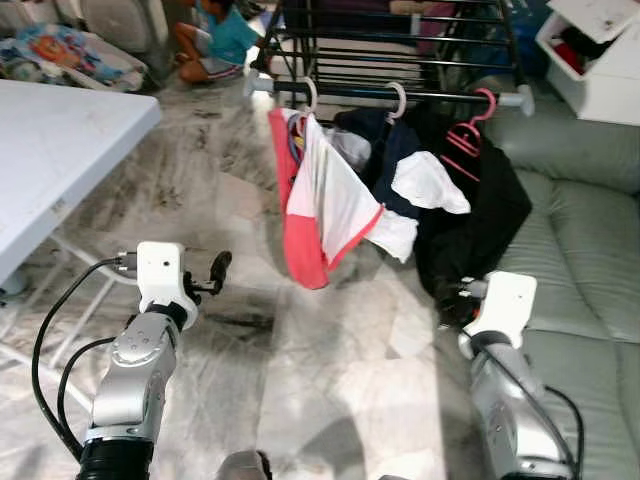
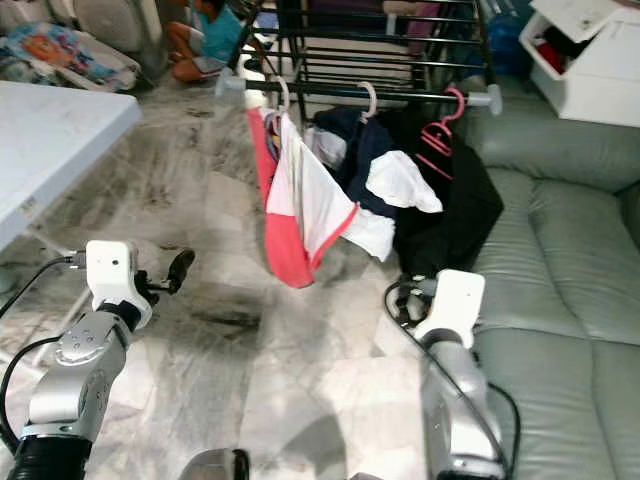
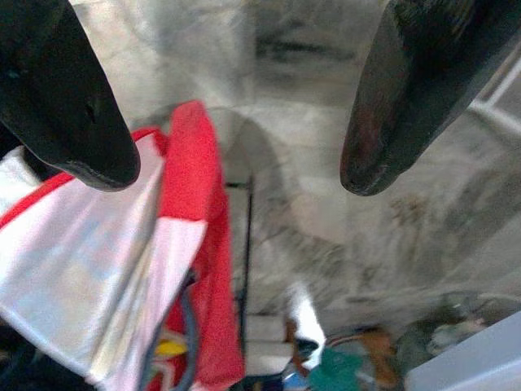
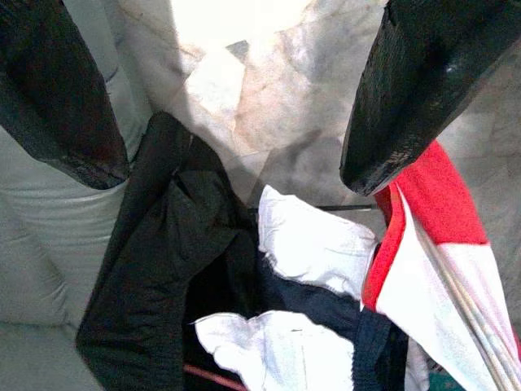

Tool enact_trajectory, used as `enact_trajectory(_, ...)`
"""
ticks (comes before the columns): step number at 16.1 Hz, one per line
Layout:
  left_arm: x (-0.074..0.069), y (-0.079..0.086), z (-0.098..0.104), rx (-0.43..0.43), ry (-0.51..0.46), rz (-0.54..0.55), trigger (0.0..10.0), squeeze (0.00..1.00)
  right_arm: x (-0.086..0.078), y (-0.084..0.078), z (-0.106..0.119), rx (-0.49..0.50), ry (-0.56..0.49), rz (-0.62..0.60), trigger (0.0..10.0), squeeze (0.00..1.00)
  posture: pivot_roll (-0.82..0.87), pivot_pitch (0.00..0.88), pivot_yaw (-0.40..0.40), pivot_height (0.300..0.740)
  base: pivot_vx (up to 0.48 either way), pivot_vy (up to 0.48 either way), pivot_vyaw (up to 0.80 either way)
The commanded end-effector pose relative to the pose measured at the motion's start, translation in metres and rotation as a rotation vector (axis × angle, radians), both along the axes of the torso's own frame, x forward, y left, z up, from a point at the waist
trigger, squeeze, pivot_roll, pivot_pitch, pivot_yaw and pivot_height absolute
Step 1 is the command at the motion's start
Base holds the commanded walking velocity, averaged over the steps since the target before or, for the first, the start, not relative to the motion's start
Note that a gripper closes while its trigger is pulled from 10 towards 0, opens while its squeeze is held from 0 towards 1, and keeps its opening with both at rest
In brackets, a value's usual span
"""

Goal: Hang hanger

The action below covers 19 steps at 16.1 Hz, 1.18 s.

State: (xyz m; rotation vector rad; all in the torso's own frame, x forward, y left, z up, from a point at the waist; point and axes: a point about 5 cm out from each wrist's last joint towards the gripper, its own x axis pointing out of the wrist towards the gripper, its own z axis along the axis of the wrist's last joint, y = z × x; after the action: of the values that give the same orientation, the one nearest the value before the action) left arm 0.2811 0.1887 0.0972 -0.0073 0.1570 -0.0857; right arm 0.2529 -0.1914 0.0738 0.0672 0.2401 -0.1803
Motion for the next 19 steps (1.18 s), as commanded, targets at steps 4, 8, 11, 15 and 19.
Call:
enact_trajectory(4,0.003,-0.001,0.003,0.0,0.024,0.005,10.0,1.0,0.009,-0.006,0.015,-0.089,-0.049,-0.068,10.0,1.0,0.03,0.074,0.025,0.74,0.0,0.0,0.0)
enact_trajectory(8,0.005,-0.009,0.007,0.028,0.032,-0.014,10.0,0.0,0.013,-0.014,0.019,-0.067,-0.049,-0.113,10.0,0.95,0.03,0.077,0.018,0.74,0.0,0.0,0.0)
enact_trajectory(11,0.006,-0.011,0.014,-0.022,0.005,-0.005,10.0,0.0,0.014,-0.011,0.018,-0.046,-0.049,-0.08,10.0,0.0,0.04,0.083,0.008,0.74,0.0,0.0,0.0)
enact_trajectory(15,0.005,-0.013,0.017,-0.084,-0.01,-0.027,10.0,0.0,0.014,-0.008,0.014,-0.013,-0.031,-0.079,10.0,0.0,0.04,0.072,0.01,0.74,0.0,0.0,-0.2)
enact_trajectory(19,0.005,-0.018,0.019,-0.106,-0.017,-0.07,10.0,0.0,0.012,-0.007,0.01,-0.017,-0.012,-0.079,10.0,0.0,0.04,0.08,0.018,0.74,0.0,0.071,-0.8)
